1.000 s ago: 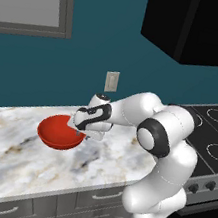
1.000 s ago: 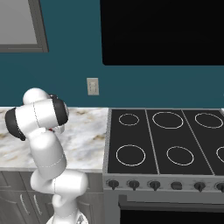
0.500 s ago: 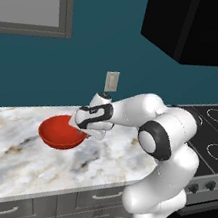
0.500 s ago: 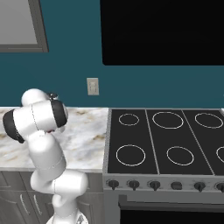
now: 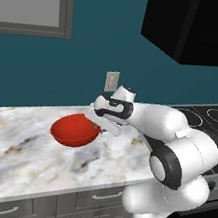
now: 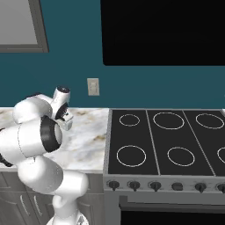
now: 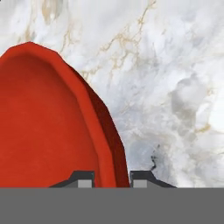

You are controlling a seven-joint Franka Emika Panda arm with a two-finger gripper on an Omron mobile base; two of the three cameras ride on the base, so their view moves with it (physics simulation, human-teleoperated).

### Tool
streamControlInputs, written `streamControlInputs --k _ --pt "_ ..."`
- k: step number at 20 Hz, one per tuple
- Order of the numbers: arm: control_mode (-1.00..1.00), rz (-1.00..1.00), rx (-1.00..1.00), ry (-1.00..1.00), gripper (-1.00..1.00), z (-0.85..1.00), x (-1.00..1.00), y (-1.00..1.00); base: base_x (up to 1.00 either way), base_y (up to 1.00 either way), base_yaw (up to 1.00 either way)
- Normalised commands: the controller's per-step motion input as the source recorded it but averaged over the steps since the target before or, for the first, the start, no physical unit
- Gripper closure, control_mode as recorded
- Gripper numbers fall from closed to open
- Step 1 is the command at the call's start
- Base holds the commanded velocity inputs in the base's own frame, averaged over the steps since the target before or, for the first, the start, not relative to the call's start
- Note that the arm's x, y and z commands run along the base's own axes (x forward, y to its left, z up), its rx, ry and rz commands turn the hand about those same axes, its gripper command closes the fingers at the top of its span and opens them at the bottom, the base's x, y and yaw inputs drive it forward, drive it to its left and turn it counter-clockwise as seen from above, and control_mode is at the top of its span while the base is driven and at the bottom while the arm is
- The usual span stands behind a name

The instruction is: Pick the cup and bowl from the counter and place them on the counter next to the sink.

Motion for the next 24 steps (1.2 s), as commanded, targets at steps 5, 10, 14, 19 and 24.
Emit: streamControlInputs --k 5,10,14,19,24 --pt "-1.0 0.0 0.18 0.0 1.0 0.3 -0.14 -0.44 0.0 0.0 0.0" --pt "-1.0 0.0 0.12 -0.02 1.0 0.37 -0.47 -0.36 0.0 0.0 0.0" --pt "-1.0 0.0 0.05 0.0 1.0 0.59 -0.62 -0.52 0.0 0.0 0.0" --pt "-1.0 0.0 0.03 0.0 1.0 0.62 -0.6 -0.65 0.0 0.0 0.0" --pt "-1.0 0.0 0.0 0.0 1.0 0.56 -0.51 -0.62 0.0 0.0 0.0"
